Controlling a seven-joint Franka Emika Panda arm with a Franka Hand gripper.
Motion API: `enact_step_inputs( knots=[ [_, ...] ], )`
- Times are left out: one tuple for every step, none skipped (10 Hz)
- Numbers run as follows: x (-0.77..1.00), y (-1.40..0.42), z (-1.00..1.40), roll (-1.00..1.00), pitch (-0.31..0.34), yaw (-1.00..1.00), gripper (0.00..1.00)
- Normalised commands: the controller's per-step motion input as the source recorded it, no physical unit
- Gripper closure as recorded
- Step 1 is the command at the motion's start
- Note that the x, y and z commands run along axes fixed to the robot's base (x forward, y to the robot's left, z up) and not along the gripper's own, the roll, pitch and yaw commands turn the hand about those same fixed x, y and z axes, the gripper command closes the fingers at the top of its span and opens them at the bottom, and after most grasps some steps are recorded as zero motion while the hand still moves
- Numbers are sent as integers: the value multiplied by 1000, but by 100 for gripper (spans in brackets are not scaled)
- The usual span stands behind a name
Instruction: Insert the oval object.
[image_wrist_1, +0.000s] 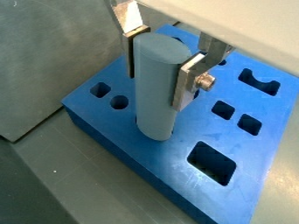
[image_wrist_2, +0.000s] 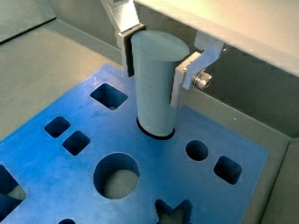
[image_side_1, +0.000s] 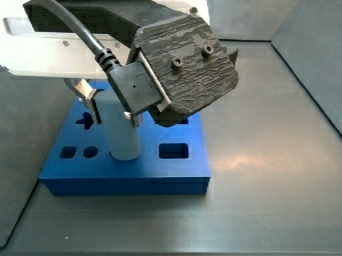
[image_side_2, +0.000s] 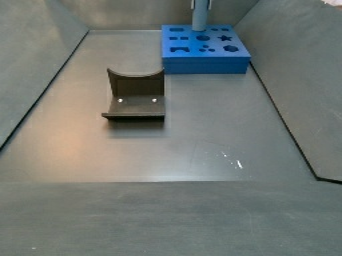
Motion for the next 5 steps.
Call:
enact_step_inputs(
  knots=[
    [0, 34, -551, 21, -31, -80, 100],
    [-71, 163, -589, 99, -53, -106, 100],
    [-200, 103, -500, 94, -57, -80, 100],
    [-143, 0, -571, 0, -83, -71, 100],
    [-17, 0, -640, 0, -93, -77, 100]
  ],
)
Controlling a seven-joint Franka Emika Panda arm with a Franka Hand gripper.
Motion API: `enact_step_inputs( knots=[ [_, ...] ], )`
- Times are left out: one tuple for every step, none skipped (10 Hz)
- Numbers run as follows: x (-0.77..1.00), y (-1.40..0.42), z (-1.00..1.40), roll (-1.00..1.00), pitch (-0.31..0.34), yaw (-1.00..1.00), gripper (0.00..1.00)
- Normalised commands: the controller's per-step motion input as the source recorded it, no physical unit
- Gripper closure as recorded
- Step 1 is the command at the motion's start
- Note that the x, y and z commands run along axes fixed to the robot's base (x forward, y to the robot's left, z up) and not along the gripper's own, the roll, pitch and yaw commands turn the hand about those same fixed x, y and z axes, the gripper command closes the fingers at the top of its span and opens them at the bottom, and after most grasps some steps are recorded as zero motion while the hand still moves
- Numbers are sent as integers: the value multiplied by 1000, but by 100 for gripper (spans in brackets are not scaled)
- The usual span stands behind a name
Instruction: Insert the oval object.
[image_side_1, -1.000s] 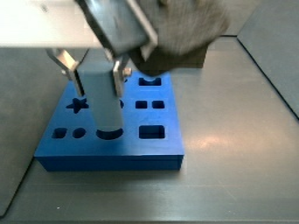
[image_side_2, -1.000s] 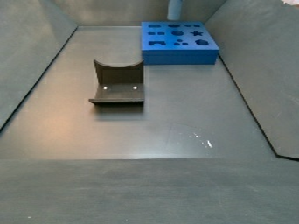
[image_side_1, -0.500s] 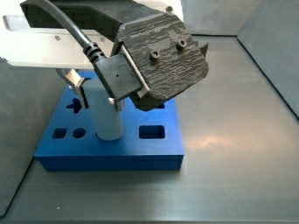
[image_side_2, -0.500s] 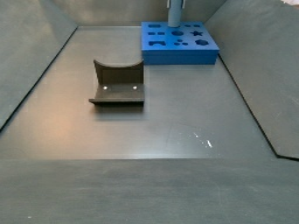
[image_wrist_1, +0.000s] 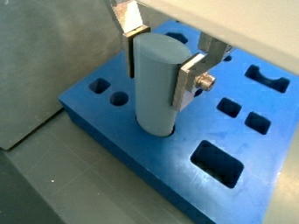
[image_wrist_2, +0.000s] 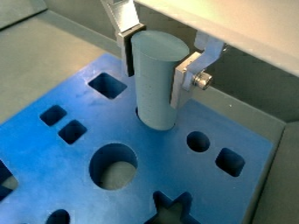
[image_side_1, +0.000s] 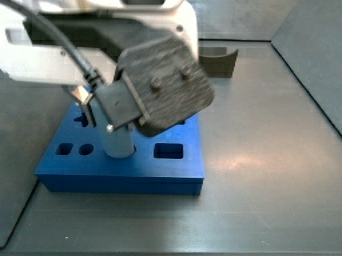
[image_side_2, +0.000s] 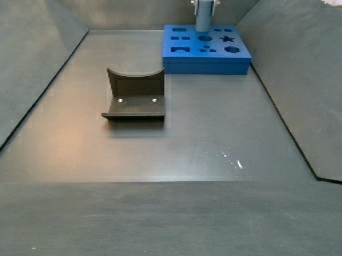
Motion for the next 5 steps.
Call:
enact_step_inputs(
  knots=[
    [0, -54, -660, 3, -106, -100, 100],
    [0, -160, -714, 0, -174, -151, 100],
    [6, -194, -763, 13, -187, -140, 100],
    [89, -163, -674, 0, -166, -109, 100],
    [243, -97, -571, 0, -119, -29, 100]
  ],
)
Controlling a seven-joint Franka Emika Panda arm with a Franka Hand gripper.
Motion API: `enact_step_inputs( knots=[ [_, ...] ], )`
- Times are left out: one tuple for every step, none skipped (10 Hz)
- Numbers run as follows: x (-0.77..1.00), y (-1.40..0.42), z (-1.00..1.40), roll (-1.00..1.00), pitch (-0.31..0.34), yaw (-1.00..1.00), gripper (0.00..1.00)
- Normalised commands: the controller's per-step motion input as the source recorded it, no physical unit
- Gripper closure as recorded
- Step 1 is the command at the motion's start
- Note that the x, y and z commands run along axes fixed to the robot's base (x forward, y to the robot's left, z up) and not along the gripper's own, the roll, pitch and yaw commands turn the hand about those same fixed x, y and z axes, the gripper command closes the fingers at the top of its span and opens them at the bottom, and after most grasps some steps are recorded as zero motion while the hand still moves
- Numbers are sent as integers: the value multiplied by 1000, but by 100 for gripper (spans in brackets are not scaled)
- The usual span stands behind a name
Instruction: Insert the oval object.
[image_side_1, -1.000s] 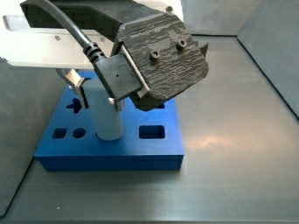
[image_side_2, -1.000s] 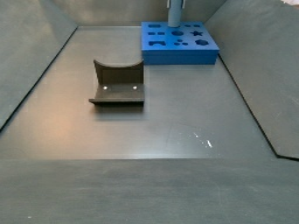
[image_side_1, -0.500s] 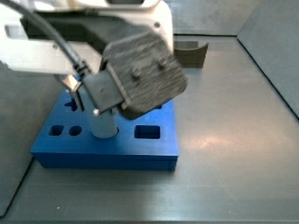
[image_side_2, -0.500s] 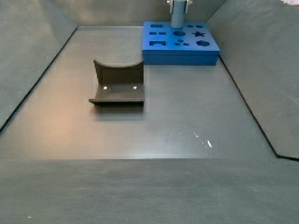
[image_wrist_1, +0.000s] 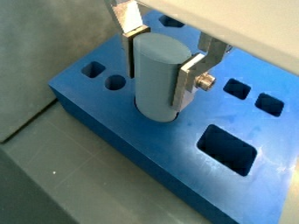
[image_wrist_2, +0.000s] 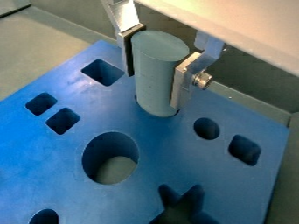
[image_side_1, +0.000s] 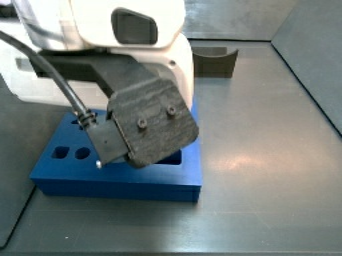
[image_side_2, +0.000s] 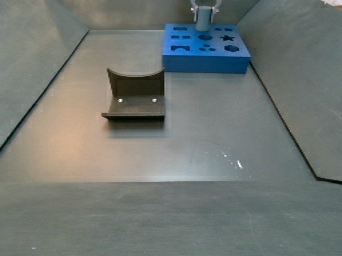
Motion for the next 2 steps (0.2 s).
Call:
enact_step_inputs(
  knots=[
    [274, -31, -437, 0, -74, -37, 100],
    [0, 0, 0, 0, -24, -26, 100]
  ],
)
